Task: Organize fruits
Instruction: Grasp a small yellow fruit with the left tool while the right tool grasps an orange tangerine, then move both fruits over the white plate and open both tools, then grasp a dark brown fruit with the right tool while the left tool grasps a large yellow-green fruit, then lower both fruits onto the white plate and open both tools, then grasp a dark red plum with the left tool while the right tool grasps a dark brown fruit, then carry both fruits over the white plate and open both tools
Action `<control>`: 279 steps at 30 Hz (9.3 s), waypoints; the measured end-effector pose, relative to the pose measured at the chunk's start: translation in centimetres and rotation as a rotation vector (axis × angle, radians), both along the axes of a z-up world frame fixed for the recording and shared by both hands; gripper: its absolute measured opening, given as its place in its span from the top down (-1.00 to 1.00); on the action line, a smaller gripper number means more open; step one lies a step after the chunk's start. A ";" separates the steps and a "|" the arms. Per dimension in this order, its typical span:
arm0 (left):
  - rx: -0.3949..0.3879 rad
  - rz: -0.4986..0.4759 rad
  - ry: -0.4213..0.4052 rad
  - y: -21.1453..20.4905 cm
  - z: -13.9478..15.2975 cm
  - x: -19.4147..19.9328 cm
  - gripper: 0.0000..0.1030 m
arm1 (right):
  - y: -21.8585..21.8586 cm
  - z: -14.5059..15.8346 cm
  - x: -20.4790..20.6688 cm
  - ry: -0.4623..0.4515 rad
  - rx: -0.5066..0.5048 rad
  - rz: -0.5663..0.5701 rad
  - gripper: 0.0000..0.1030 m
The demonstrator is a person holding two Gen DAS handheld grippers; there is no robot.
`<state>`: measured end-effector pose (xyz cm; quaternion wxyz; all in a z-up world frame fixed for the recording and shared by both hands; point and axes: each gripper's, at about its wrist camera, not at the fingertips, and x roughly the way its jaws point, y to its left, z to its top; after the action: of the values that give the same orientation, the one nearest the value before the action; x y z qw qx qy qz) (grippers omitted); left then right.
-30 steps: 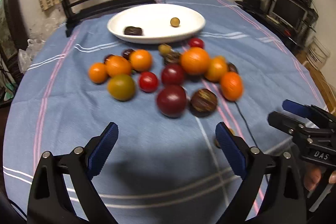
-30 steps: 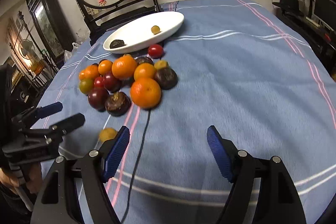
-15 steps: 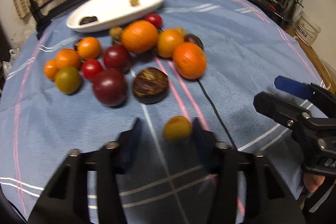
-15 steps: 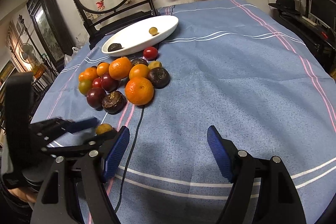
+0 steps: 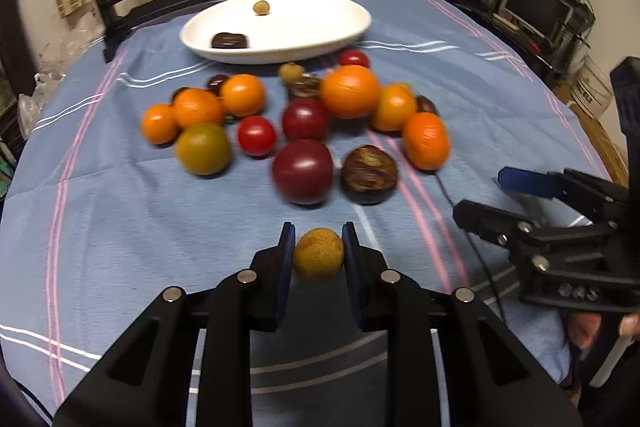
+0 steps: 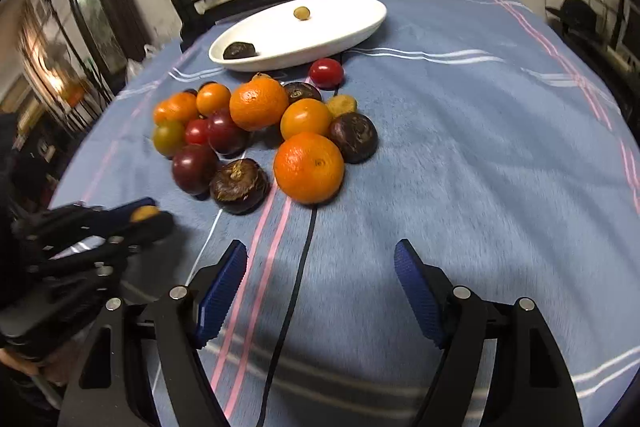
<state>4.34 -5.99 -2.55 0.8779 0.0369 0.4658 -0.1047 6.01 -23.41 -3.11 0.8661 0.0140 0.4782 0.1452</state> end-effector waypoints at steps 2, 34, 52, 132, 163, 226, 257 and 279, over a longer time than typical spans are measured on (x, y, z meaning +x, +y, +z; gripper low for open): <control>0.002 0.007 -0.005 0.9 0.1 0.0 0.55 | 0.2 -0.1 0.8 0.006 -0.009 -0.010 -0.17; 0.008 0.062 -0.129 4.3 8.1 8.0 0.55 | 2.2 8.8 6.6 -0.243 0.080 0.057 0.20; -0.008 0.108 -0.013 -0.5 1.8 23.9 0.54 | 4.3 2.4 20.5 -0.106 -0.012 0.054 0.19; 0.078 0.134 0.045 4.5 -2.5 8.3 -0.33 | 3.6 0.0 0.8 -0.026 -0.015 0.093 0.19; 0.005 0.124 -0.101 3.3 6.7 17.1 0.18 | 4.7 7.2 13.2 -0.239 -0.031 0.087 0.19; -0.039 0.067 0.044 -0.5 -2.1 6.2 0.24 | -1.9 0.1 2.1 -0.058 0.078 -0.060 -0.44; -0.072 0.041 0.064 2.7 -1.1 4.4 0.25 | 0.5 0.4 5.3 -0.103 -0.098 0.051 0.33; -0.062 0.083 -0.047 2.4 6.3 18.8 0.25 | 6.1 5.7 14.7 -0.199 -0.021 0.135 0.33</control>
<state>23.11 -3.56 3.73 0.8929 -0.0072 0.4428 -0.0817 20.67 -17.34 2.63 0.8976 -0.0419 0.3912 0.1989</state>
